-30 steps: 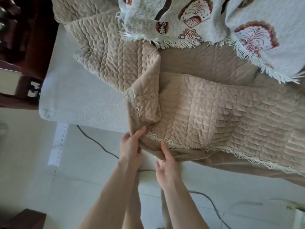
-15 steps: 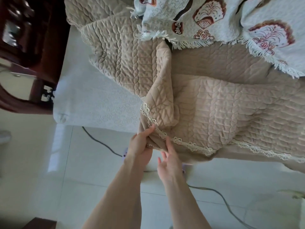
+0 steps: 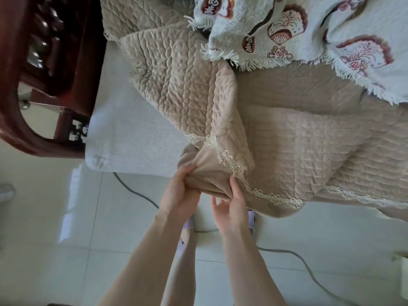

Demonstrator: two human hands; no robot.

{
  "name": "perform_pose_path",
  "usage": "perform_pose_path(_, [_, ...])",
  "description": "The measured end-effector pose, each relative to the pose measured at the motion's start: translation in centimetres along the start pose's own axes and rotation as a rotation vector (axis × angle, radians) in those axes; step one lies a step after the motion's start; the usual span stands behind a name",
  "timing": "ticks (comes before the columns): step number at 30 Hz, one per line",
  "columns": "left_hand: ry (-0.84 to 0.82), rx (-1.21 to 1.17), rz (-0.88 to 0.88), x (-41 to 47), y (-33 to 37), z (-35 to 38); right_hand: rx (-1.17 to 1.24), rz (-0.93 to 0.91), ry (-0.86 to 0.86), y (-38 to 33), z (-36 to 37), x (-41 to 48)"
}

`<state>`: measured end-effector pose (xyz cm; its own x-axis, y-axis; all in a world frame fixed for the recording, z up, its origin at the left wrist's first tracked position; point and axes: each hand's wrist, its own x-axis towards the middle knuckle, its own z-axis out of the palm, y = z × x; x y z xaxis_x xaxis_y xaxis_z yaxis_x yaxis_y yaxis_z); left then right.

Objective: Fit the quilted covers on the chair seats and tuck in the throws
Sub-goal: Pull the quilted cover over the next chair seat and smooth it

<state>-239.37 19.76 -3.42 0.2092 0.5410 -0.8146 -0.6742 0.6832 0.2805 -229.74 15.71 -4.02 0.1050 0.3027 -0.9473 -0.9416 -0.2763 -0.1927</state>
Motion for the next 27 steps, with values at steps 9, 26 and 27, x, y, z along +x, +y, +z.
perform_pose_path(9, [-0.007, 0.009, -0.137, -0.9, 2.4, 0.6, 0.085, 0.040, -0.224, 1.0, 0.1, -1.1])
perform_pose_path(26, [0.103, -0.127, -0.096, -1.7, 5.9, -0.8, -0.178, 0.057, -0.310, 4.9, 4.0, -1.5])
perform_pose_path(27, [0.091, -0.114, -0.076, -1.9, 6.5, -1.3, -0.185, 0.051, -0.264, 5.4, 4.5, -1.4])
